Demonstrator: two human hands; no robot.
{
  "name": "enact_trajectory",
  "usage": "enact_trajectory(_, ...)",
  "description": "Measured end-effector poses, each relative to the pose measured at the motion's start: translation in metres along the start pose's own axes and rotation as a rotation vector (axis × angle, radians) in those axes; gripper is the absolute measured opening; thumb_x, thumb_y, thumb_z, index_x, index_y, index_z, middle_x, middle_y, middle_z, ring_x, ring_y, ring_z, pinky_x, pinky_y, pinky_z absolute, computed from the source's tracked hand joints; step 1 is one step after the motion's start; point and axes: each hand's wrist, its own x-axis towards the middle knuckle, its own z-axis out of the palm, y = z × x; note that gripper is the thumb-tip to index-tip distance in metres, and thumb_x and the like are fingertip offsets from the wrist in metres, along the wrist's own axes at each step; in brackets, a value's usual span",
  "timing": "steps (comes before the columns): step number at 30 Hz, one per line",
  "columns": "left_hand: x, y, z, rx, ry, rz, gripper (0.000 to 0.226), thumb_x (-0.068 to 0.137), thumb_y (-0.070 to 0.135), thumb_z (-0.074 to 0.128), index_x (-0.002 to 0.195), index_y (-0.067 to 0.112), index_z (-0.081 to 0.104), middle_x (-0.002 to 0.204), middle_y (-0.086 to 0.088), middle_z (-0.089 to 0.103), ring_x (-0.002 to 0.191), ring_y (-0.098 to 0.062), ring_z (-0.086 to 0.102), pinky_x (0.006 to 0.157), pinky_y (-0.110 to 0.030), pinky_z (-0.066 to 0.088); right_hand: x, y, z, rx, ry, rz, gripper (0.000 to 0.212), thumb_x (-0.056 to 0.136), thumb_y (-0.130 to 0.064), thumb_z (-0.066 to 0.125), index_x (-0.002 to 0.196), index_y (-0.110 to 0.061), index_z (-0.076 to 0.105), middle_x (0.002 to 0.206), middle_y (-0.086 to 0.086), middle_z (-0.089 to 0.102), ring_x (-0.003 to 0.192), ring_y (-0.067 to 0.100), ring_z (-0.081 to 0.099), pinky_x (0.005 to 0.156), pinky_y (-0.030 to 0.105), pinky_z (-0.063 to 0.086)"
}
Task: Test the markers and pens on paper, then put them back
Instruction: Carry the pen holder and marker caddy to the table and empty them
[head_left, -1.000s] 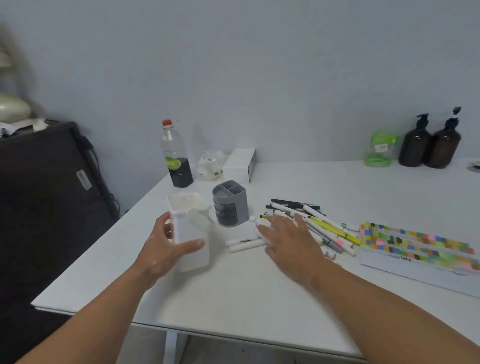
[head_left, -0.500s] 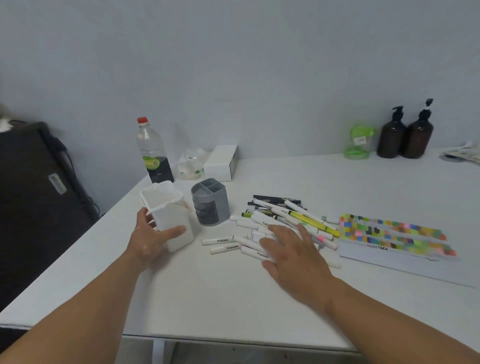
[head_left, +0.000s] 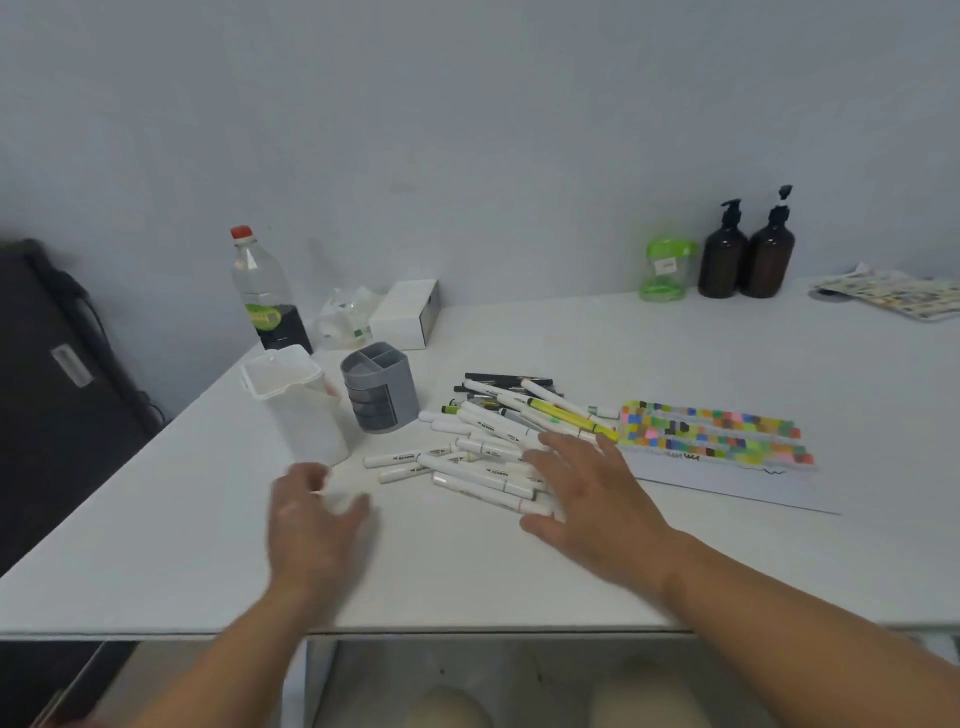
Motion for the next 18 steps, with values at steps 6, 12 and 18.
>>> enact_trajectory(6,-0.072,0.069,0.061,0.179,-0.316,0.684,0.036,0.089,0.026,0.069,0.125,0.027,0.066,0.131,0.0,0.055,0.118,-0.023,0.051,0.101,-0.03,0.042,-0.042,0.043,-0.028,-0.009,-0.071,0.229,0.092,0.082,-0.085,0.039,0.158,-0.034,0.024,0.168,-0.003,0.019,0.155,0.023,0.016,0.126,0.049,0.016)
enact_trajectory(12,-0.064,0.093,0.095,0.229,-0.308,0.597,0.025,0.099,0.036,0.055,0.119,0.037,0.07,0.126,0.007,0.058,0.115,-0.02,0.044,0.098,-0.03,0.042,-0.087,0.086,-0.042,-0.029,-0.269,0.348,0.087,0.091,-0.083,0.024,0.161,-0.032,0.021,0.171,-0.006,0.017,0.157,0.016,0.013,0.128,0.049,0.01)
enact_trajectory(18,-0.05,0.099,0.123,0.198,-0.286,0.475,0.023,0.096,0.038,0.063,0.116,0.036,0.074,0.122,0.005,0.061,0.115,-0.022,0.045,0.1,-0.033,0.042,-0.116,0.107,-0.05,-0.043,-0.243,0.262,0.081,0.087,-0.084,0.025,0.15,-0.035,0.041,0.158,-0.013,0.039,0.145,0.011,0.034,0.122,0.037,0.026)
